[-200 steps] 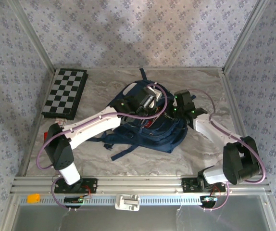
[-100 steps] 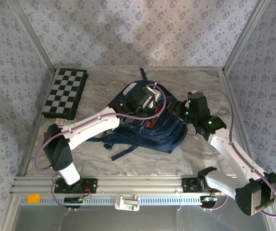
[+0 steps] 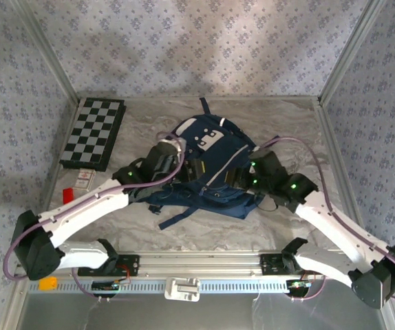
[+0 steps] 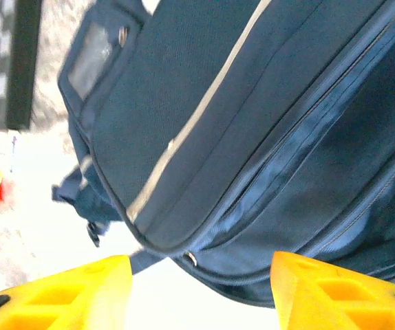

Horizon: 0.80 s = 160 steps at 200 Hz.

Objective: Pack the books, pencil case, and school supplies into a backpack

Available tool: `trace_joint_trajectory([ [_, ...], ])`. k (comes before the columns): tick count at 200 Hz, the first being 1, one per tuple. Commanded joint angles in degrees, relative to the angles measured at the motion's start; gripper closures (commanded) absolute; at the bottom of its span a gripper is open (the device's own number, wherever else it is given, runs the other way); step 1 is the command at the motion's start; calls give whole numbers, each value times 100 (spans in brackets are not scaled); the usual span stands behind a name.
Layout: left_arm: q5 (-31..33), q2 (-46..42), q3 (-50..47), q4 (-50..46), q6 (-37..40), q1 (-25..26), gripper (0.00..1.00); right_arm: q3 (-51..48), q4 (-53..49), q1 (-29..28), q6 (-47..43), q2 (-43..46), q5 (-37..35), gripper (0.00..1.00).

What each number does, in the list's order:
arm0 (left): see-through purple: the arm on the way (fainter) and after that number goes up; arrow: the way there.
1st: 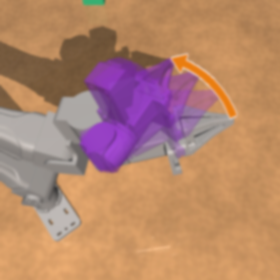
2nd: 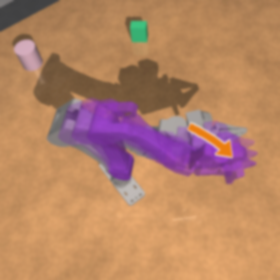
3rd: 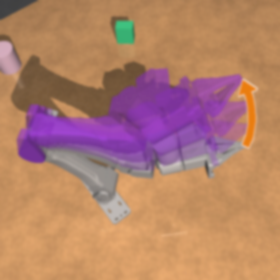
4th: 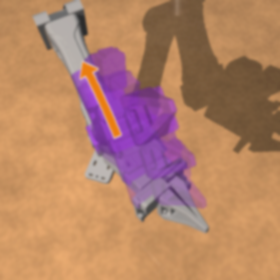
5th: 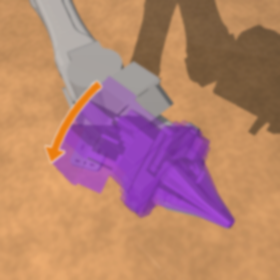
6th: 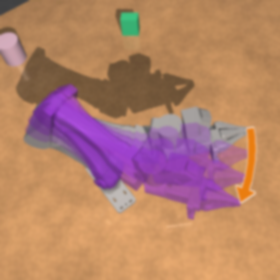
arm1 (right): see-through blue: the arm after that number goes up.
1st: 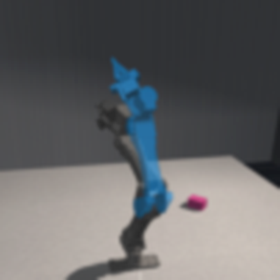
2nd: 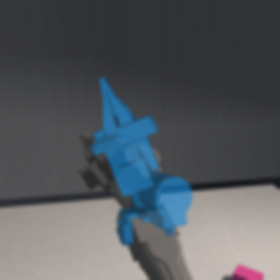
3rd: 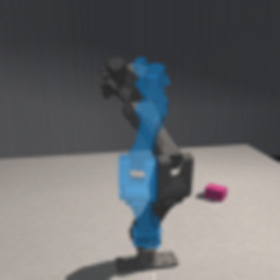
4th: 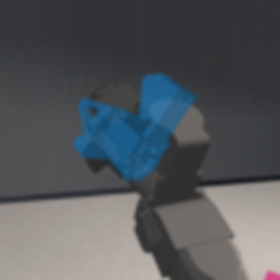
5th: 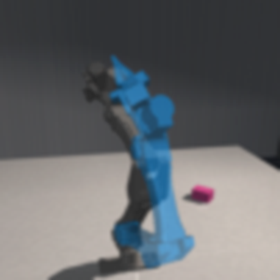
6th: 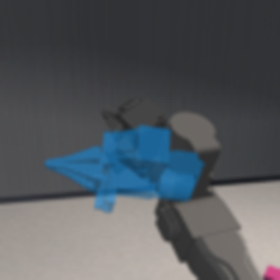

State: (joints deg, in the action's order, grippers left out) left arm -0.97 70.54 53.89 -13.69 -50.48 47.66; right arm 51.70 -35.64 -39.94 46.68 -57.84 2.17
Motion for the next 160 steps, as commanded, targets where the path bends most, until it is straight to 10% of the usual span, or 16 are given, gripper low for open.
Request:
trace_joint_trajectory([
  [1, -302, -54, -706, 1019, -1329, -343, 40, 121, -240, -562, 92, -220, -715, 42],
  [86, -417, 1097, -733, 2453, -2386, -569, 43, 337, -356, -1470, 240, -799, -1764, 43],
  [160, -684, 1361, -392, 2535, -2400, -556, 85, 972, -613, -2120, 503, -1665, -2153, 52],
])
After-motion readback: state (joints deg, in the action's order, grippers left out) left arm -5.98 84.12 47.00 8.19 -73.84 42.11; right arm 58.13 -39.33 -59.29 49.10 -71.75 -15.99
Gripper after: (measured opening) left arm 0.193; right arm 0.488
